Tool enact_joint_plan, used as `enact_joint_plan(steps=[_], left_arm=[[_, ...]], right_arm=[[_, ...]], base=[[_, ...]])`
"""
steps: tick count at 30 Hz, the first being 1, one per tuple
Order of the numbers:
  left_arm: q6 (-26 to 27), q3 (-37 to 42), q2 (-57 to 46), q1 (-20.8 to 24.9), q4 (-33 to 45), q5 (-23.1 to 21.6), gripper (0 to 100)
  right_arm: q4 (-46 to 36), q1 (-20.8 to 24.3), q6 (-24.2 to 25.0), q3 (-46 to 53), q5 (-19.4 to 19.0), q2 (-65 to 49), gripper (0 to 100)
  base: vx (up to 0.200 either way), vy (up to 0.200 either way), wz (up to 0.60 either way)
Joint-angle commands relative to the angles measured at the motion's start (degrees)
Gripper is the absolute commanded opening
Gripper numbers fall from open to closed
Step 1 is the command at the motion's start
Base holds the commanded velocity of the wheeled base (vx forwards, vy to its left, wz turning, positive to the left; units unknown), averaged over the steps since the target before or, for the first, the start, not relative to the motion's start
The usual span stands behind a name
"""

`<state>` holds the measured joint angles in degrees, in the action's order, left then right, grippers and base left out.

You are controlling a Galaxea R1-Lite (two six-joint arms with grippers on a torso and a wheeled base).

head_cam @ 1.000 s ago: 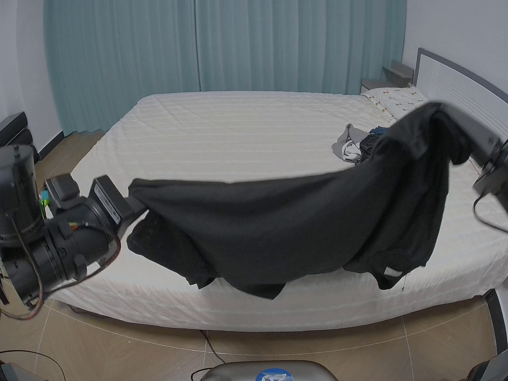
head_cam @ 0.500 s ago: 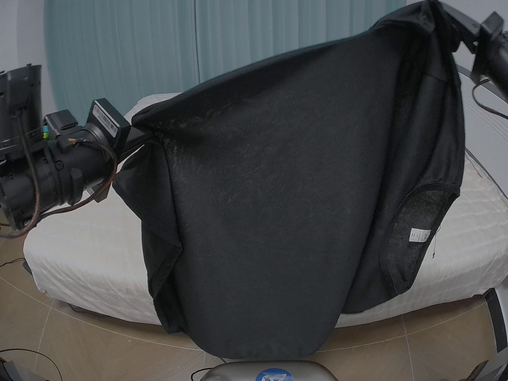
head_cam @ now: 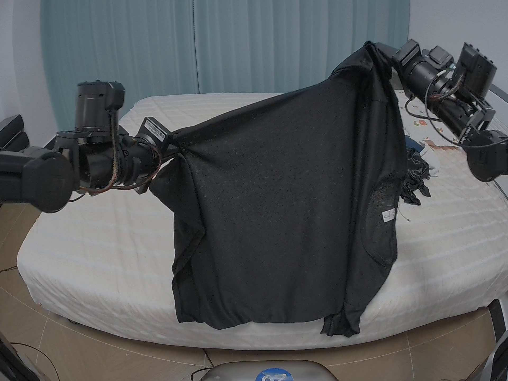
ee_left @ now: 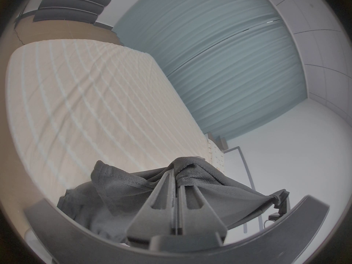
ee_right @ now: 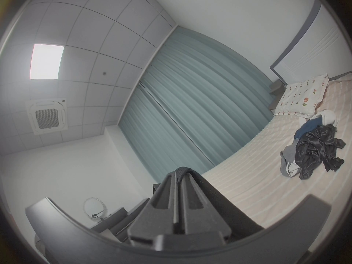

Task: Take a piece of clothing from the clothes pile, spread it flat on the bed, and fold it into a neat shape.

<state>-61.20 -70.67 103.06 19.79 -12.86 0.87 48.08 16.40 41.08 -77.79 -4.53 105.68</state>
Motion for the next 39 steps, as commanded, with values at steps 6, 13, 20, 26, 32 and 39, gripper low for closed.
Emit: enact_joint_plan(steps=[6,13,20,26,32,39], left_arm=[[0.11,-15.02,21.22,-1.59,-0.15,0.80,0],[0.02,-23.02,29.30,-1.50,0.12,1.60,0],[-2.35,-27.42,34.31,-1.42,0.03,3.35,0],[-3.31,-32.43,39.06,-1.42,0.20,5.20,0],[-3.23,-38.84,44.77,-1.42,0.47,8.19,100],[-2.00,-43.41,49.17,-2.38,1.87,13.20,100]], right_arm=[[6.68,-1.54,-2.50,-2.72,1.63,13.94,0],[9.05,-2.95,-4.08,-7.55,5.41,22.46,0],[9.05,-2.95,-8.65,-16.78,11.13,30.73,0],[8.35,-2.95,-11.99,-22.06,13.06,37.58,0],[7.91,-3.04,-11.99,-21.97,10.60,42.77,100],[5.45,-5.41,-11.99,-17.31,10.34,44.44,100]], base=[[0.100,0.000,0.00],[0.000,0.000,0.00],[0.000,0.000,0.00],[0.000,0.000,0.00],[0.000,0.000,0.00],[0.000,0.000,0.00]])
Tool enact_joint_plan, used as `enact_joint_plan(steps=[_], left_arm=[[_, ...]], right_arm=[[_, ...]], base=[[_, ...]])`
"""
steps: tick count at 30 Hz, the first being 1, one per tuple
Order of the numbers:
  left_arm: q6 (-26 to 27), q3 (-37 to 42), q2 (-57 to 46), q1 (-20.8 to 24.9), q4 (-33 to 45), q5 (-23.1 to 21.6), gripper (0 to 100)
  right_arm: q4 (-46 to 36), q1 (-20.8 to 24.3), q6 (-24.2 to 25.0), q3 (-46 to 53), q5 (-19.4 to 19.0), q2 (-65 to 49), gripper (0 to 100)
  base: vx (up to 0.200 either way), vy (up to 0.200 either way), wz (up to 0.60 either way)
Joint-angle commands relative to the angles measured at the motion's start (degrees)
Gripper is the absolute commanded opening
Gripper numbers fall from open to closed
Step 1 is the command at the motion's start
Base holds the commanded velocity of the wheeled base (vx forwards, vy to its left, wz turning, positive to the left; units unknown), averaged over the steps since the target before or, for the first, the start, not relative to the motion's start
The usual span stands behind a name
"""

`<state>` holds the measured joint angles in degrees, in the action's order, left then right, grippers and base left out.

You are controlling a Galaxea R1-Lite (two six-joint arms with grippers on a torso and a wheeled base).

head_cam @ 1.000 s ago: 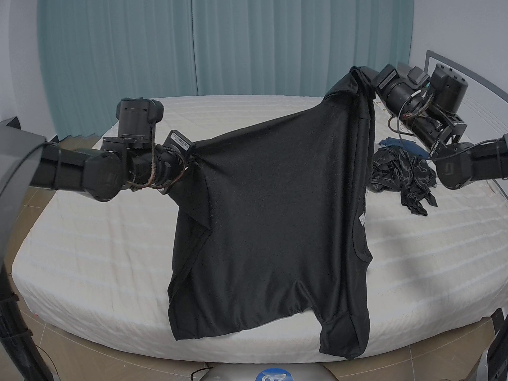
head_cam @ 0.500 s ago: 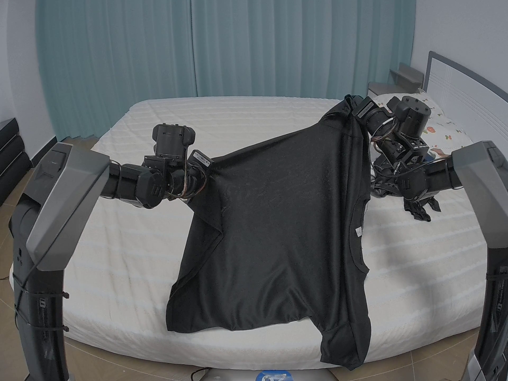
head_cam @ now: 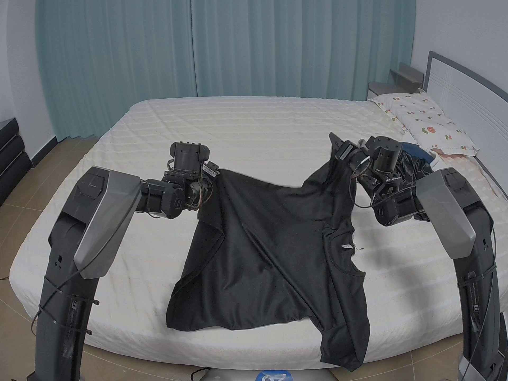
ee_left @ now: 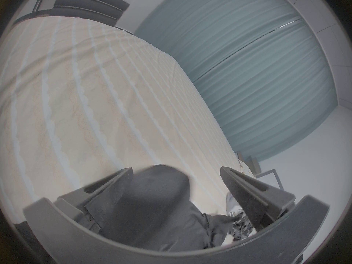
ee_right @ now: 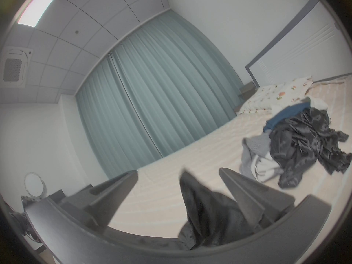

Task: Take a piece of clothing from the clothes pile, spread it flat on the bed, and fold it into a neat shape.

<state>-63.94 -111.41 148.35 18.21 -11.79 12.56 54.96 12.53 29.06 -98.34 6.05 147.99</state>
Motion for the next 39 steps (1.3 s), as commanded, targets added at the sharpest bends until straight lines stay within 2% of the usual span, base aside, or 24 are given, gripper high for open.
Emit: enact_joint_plan(steps=[1,8,13,15,19,21,23,27,30,37,38,39], left_arm=[[1.10,-3.11,4.06,-1.16,0.80,2.21,100],[3.91,-3.11,3.97,-2.39,0.98,3.35,100],[5.14,-0.12,1.42,-3.01,3.61,2.82,100],[5.76,1.28,0.36,-3.01,7.13,1.68,100],[5.84,1.55,0.19,-3.10,9.06,0.89,100],[5.84,3.04,-0.34,-3.10,11.09,0.80,100],[5.76,5.59,-2.01,-3.10,11.44,-0.25,100],[5.49,15.17,-7.72,-3.10,9.77,-5.96,100],[5.32,22.55,-11.68,-3.18,5.55,-9.04,100],[5.05,32.57,-15.54,-3.18,0.27,-10.36,100],[5.05,36.61,-16.60,-3.18,-2.19,-11.77,100],[5.05,36.61,-16.60,-3.18,-2.19,-11.77,100]], right_arm=[[-1.52,-2.07,0.03,4.12,-0.33,2.04,100],[-1.34,-4.80,0.03,9.13,-2.27,-0.07,100],[-0.90,-5.85,1.00,16.87,-5.61,-2.97,100],[0.86,-5.68,2.23,21.44,-5.87,-4.29,100],[3.76,-5.41,4.34,27.24,-6.13,-5.79,100],[5.78,-5.15,6.01,33.04,-7.72,-7.19,100],[7.54,-5.15,6.62,36.82,-8.95,-7.98,100],[9.47,-5.32,6.80,42.97,-10.97,-9.21,100],[9.56,-5.15,6.80,44.64,-13.08,-9.13,100],[9.03,-5.06,7.50,43.23,-13.34,-6.84,100],[9.47,-4.62,9.08,43.41,-13.34,-6.49,100],[9.47,-4.62,9.08,43.41,-13.34,-6.49,100]], base=[[0.000,0.000,0.00],[0.000,0.000,0.00],[0.000,0.000,0.00],[0.000,0.000,0.00],[0.000,0.000,0.00],[0.000,0.000,0.00],[0.000,0.000,0.00],[0.000,0.000,0.00],[0.000,0.000,0.00],[0.000,0.000,0.00],[0.000,0.000,0.00],[0.000,0.000,0.00]])
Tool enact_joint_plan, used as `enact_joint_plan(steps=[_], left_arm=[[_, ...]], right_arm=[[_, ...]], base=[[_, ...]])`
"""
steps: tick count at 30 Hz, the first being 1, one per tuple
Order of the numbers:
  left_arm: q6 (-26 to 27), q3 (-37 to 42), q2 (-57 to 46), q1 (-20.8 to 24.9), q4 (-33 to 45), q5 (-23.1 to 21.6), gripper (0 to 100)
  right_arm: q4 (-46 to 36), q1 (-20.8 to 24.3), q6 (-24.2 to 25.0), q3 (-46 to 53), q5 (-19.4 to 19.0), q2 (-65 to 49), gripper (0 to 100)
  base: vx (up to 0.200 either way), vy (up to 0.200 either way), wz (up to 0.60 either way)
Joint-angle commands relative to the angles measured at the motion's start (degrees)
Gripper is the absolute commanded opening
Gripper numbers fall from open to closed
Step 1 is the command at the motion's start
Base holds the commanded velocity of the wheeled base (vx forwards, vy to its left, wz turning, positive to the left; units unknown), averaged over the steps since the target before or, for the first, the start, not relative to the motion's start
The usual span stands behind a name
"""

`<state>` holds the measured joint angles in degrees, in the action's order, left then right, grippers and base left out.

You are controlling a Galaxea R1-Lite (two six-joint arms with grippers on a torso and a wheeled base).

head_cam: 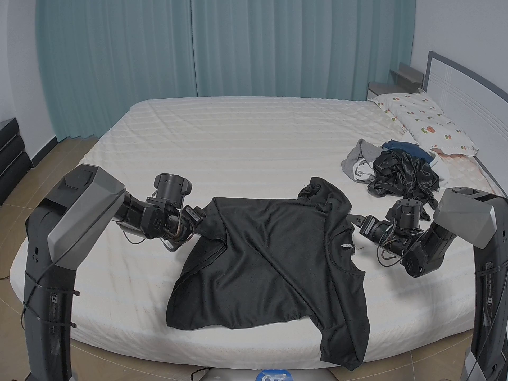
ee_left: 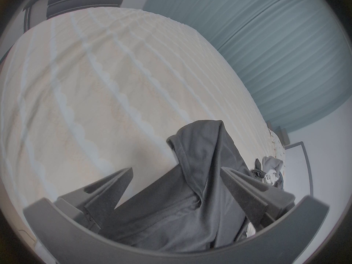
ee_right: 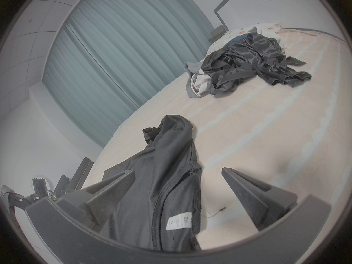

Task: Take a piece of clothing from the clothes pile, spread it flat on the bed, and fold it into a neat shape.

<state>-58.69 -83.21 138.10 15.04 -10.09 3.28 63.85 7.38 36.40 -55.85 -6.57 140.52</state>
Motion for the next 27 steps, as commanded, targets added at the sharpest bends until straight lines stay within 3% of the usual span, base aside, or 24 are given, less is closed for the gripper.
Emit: enact_joint_plan(steps=[1,4,7,10,21,27], left_arm=[[-0.38,10.88,-7.05,-0.01,-5.64,-2.75,100],[-1.78,16.50,-9.25,-0.01,-10.82,-2.84,100],[-2.93,19.14,-9.86,0.16,-13.99,-2.75,100],[-8.73,22.22,-10.65,0.51,-17.24,-2.75,100],[-9.87,20.11,-10.13,0.60,-17.33,-4.69,100],[-9.17,15.80,-6.35,0.34,-16.89,-3.89,100]], right_arm=[[0.66,0.80,3.76,1.53,-0.55,0.54,100],[0.66,0.97,8.86,3.29,-0.11,-1.48,100],[0.75,0.97,10.53,4.25,-0.11,-2.44,100],[0.75,0.97,14.84,6.19,-0.20,-4.29,100],[1.10,2.73,15.63,7.94,-0.11,-4.29,100],[2.59,3.08,15.54,9.35,-0.11,-4.55,100]], base=[[0.000,0.000,0.00],[0.000,0.000,0.00],[0.000,0.000,0.00],[0.000,0.000,0.00],[0.182,0.000,0.00],[0.000,0.000,0.00]])
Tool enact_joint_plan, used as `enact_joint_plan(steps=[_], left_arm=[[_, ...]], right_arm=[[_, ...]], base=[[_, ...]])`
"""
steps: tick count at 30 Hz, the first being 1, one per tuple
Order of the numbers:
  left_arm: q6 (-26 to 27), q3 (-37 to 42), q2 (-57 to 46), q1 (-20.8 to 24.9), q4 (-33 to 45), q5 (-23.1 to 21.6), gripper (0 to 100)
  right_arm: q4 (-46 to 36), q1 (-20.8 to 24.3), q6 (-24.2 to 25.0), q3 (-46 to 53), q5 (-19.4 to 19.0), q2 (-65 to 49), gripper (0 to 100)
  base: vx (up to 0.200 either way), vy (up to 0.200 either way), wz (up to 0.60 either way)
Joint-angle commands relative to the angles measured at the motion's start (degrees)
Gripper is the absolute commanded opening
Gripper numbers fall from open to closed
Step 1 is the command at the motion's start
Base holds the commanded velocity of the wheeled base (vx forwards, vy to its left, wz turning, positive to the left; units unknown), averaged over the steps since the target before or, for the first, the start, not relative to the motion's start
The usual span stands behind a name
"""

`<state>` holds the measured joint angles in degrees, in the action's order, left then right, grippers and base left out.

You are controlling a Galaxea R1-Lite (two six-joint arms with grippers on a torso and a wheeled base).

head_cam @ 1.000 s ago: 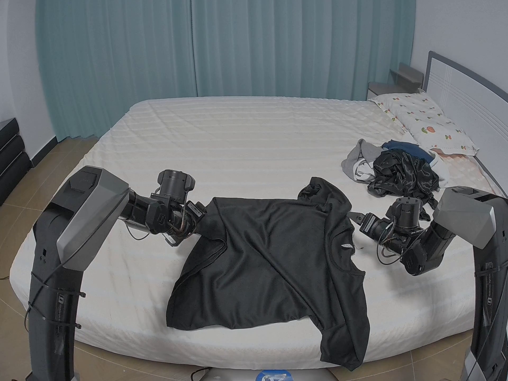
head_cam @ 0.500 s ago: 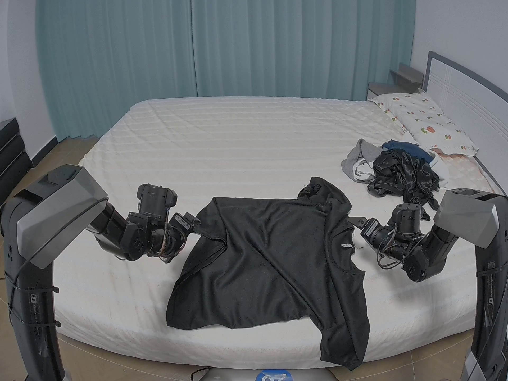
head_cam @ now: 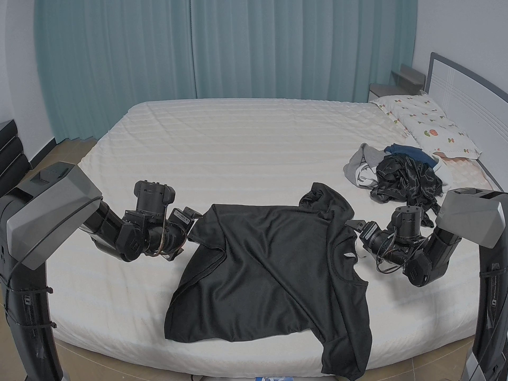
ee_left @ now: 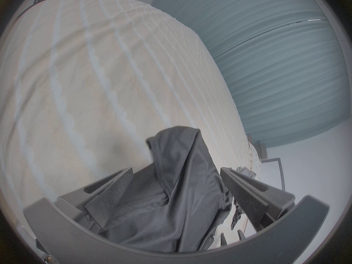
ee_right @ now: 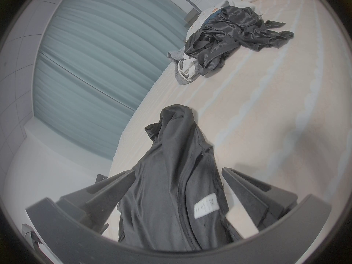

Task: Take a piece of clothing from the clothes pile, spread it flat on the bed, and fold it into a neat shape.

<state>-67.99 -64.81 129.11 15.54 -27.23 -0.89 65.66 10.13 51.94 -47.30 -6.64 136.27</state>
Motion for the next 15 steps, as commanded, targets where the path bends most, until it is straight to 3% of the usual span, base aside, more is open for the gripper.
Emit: enact_joint_plan(steps=[1,6,15], left_arm=[[0.22,-3.49,3.69,-0.25,0.25,0.36,100],[0.40,-6.03,5.98,-0.25,0.43,0.54,100],[3.56,-13.86,14.06,0.10,0.87,7.31,100]], right_arm=[[1.14,0.33,-0.09,1.33,-0.04,-0.30,100],[1.31,0.33,0.00,1.51,-0.04,-0.21,100],[1.31,0.33,0.09,1.51,-0.04,0.23,100]], base=[[0.000,0.000,0.00],[0.000,0.000,0.00],[0.000,0.000,0.00]])
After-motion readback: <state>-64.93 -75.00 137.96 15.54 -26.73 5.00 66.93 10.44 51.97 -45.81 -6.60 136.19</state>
